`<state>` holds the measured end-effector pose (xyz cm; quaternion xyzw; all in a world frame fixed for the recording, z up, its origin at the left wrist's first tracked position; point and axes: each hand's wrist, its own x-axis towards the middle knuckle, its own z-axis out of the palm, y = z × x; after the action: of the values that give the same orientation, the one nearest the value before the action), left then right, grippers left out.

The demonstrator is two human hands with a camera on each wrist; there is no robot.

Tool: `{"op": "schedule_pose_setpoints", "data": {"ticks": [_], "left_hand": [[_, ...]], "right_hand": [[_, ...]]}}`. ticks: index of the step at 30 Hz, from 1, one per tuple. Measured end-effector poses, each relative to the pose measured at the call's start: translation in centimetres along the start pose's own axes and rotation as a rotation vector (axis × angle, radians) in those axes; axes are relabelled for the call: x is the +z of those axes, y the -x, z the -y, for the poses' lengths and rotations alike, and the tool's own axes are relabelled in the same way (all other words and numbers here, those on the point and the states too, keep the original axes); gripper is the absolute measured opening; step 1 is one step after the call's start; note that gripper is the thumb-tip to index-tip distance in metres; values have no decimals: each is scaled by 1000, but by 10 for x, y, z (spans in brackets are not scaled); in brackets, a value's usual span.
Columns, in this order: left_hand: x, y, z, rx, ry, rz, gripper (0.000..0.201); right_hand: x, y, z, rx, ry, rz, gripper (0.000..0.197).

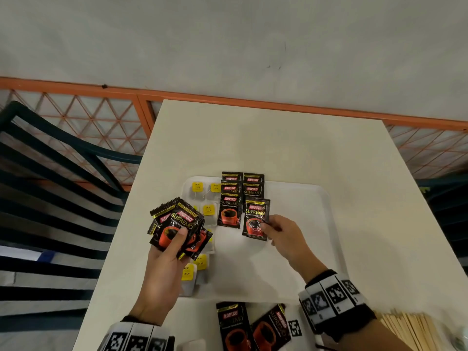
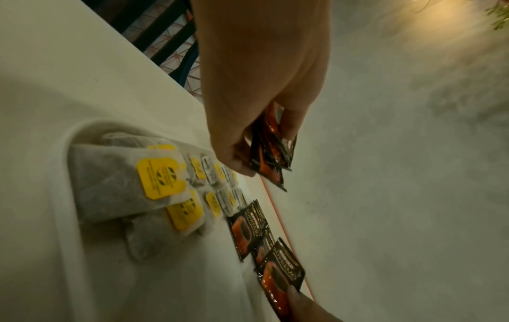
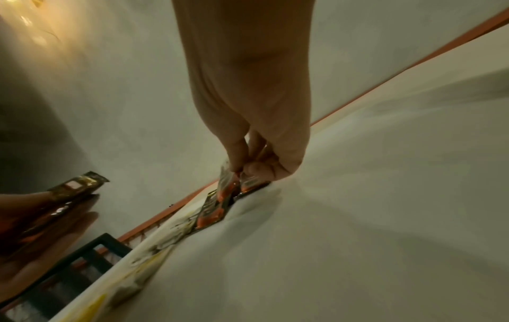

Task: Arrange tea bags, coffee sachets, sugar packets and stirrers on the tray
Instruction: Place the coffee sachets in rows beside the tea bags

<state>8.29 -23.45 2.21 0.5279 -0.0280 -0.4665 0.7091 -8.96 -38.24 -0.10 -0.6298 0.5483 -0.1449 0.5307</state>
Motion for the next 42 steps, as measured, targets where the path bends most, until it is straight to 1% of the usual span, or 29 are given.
{"op": "schedule_pose_setpoints", "data": {"ticks": [3,9,12,13,17,20,22,23,27,29,32,34,35,39,42], "left_hand": [[-2,-1,2,8,-30,7,45],[-4,-2,2,5,-41,-3,60],[-9,-4,4,-17,-29,-4,45],[-10,-4,4,-25,-27,-6,42],[-10,-5,6,-47,-52,-8,42],[-5,-4,6,-49,-53,-2,40],[-1,-3,5,-54,-57,14,35],[2,-2,5,-57,-64,25,33],[9,4,5,-71,-103,89,34],[11,8,6,-77,-129,132,38],[10,15,6,-80,-172,181,49],[9,19,4,-88,-168,194,52],[8,21,3,-98,-148,202,53],[2,29,-4,-192,-61,250,50],[-1,31,-6,-235,-67,255,43]], "right_hand": [[-1,-16,-3,78,-61,-81,15],[7,-35,-1,146,-102,-140,26],[7,-37,1,157,-72,-167,30],[7,-37,1,149,-43,-172,32],[7,-36,2,115,35,-213,36],[9,-29,10,61,68,-257,33],[13,-17,20,-49,87,-215,22],[16,-9,26,-106,89,-161,17],[34,26,47,-222,-4,171,10],[43,36,49,-254,-81,252,6],[48,42,44,-237,-170,247,11],[47,43,42,-202,-202,259,7],[46,45,41,-194,-208,272,7],[39,50,42,-198,-136,305,22],[33,53,44,-192,-126,319,25]]}}
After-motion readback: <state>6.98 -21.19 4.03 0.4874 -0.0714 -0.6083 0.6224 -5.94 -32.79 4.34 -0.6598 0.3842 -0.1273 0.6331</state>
